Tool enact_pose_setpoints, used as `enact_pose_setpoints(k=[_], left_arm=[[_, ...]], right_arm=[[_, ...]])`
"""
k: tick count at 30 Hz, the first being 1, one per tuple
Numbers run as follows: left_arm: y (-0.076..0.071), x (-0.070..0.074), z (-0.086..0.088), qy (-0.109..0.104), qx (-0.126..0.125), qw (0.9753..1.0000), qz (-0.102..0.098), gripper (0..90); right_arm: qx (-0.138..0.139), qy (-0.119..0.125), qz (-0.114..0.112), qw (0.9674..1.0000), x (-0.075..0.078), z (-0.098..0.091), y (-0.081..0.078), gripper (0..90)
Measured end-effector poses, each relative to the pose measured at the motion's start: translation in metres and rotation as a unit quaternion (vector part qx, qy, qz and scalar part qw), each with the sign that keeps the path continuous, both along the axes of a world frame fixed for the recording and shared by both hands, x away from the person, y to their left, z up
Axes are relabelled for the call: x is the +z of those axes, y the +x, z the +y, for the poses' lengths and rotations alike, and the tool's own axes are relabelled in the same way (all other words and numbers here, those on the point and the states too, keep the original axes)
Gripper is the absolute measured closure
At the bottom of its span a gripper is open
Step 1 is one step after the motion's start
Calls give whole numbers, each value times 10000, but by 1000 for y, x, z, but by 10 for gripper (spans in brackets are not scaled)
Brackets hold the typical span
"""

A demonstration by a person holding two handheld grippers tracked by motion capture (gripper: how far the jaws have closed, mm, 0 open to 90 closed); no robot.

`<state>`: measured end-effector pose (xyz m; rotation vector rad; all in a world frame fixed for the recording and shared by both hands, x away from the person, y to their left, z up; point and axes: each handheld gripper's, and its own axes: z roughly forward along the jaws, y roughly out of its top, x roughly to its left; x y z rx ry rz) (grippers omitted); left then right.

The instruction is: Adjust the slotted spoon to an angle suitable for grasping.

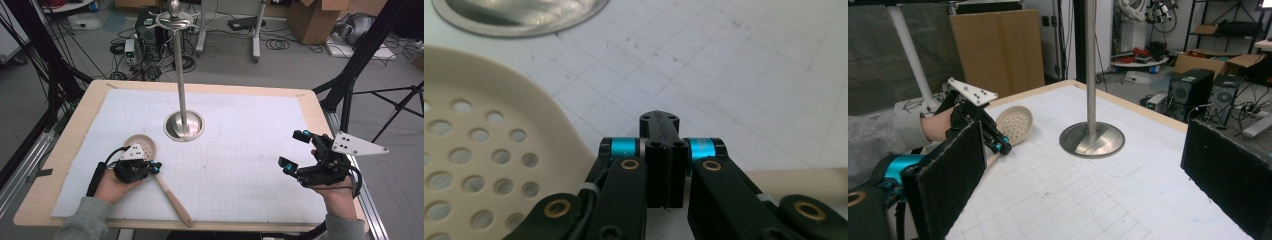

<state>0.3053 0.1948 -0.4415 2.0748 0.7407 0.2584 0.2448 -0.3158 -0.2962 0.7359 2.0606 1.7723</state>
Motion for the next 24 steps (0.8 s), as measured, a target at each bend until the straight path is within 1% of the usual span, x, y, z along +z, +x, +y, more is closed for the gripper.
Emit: enact_pose_setpoints(k=[2, 3, 4, 5, 6, 7, 8, 9, 10, 11, 12, 13, 14, 15, 17, 18, 20, 21, 22, 23, 24], left_arm=[[-3, 8, 3, -200, -26, 9997, -112, 898], [-3, 8, 3, -200, -26, 9997, -112, 898], [-9, 16, 5, -359, -100, 9991, -210, 898], [-9, 16, 5, -359, -100, 9991, -210, 898], [-16, 21, 5, -392, -198, 9986, -310, 898], [-20, 22, 4, -395, -244, 9984, -329, 898], [-24, 22, 3, -371, -287, 9984, -324, 898], [-24, 22, 3, -371, -287, 9984, -324, 898], [-32, 21, 2, -298, -374, 9983, -323, 898], [-32, 21, 2, -298, -374, 9983, -323, 898], [-38, 20, 1, -223, -433, 9984, -303, 898], [-41, 19, 1, -238, -445, 9984, -268, 898], [-43, 18, 1, -211, -479, 9983, -259, 898], [-43, 18, 1, -211, -479, 9983, -259, 898], [-49, 16, 0, -181, -536, 9981, -224, 898], [-51, 16, 0, -165, -560, 9981, -208, 898], [-53, 15, 0, -160, -594, 9979, -185, 898], [-54, 14, 0, -141, -635, 9977, -167, 898], [-57, 11, -2, -116, -734, 9972, -115, 898], [-57, 11, -2, -116, -734, 9972, -115, 898], [-58, 9, -6, -39, -833, 9965, -80, 898]], right_arm=[[2, -2, -6, 10000, 0, 1, 1, 31], [5, -3, 0, 10000, -1, 1, 1, 31], [16, -12, -5, 10000, 0, 2, 1, 31], [16, -12, -5, 10000, 0, 2, 1, 31], [32, -19, -1, 10000, 0, 3, 1, 31], [28, -11, -1, 10000, 0, 4, 1, 31], [38, -1, -12, 10000, 1, 5, 1, 30], [38, -1, -12, 10000, 1, 5, 1, 30], [79, -5, -20, 10000, 2, 7, 1, 31], [79, -5, -20, 10000, 2, 7, 1, 31], [102, -20, -56, 9999, 3, 9, 2, 31], [117, -10, -37, 9999, 3, 11, 2, 30], [145, -15, -58, 9999, 3, 12, 2, 31], [145, -15, -58, 9999, 3, 12, 2, 31], [199, -45, -86, 9998, 3, 16, 5, 31], [206, -48, -32, 9998, 3, 17, 4, 31], [217, -63, -37, 9997, 3, 18, 5, 30], [217, -63, -37, 9997, 3, 18, 5, 30], [223, -38, -40, 9997, 4, 17, 5, 31], [224, -40, -67, 9997, 4, 17, 5, 30], [195, -14, -67, 9998, 4, 16, 5, 31]])
